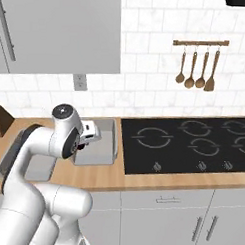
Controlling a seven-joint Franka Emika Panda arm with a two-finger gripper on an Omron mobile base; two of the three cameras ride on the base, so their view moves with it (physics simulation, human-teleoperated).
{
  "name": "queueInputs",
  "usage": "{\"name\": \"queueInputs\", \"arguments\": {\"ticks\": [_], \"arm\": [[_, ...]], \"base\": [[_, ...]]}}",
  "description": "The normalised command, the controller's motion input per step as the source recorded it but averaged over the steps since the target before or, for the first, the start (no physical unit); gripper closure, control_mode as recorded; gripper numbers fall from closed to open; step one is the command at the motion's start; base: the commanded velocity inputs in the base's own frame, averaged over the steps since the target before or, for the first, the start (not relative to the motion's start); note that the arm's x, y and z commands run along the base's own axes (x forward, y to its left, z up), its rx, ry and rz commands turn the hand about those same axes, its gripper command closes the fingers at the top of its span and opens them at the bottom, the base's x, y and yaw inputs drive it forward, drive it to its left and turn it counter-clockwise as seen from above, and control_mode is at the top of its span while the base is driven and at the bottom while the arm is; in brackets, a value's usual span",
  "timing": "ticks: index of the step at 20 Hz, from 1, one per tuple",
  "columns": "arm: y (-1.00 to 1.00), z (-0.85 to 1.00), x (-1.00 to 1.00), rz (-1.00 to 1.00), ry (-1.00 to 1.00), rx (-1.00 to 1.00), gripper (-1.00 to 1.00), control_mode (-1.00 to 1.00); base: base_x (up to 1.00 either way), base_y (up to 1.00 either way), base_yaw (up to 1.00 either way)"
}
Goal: Place one eggplant and one chicken drumstick in each tupperware on the nearby counter, to pack two identical lunches.
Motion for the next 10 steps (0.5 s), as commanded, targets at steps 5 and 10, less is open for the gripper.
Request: {"name": "queueInputs", "arguments": {"ticks": [5, 10], "arm": [[-0.07, -0.17, 1.0, 0.0, 0.17, 0.0, 1.0, -1.0], [0.01, -0.17, 1.0, -0.01, 0.19, 0.0, 1.0, -1.0]], "base": [[0.0, 0.0, 0.0], [0.0, 0.0, 0.0]]}}
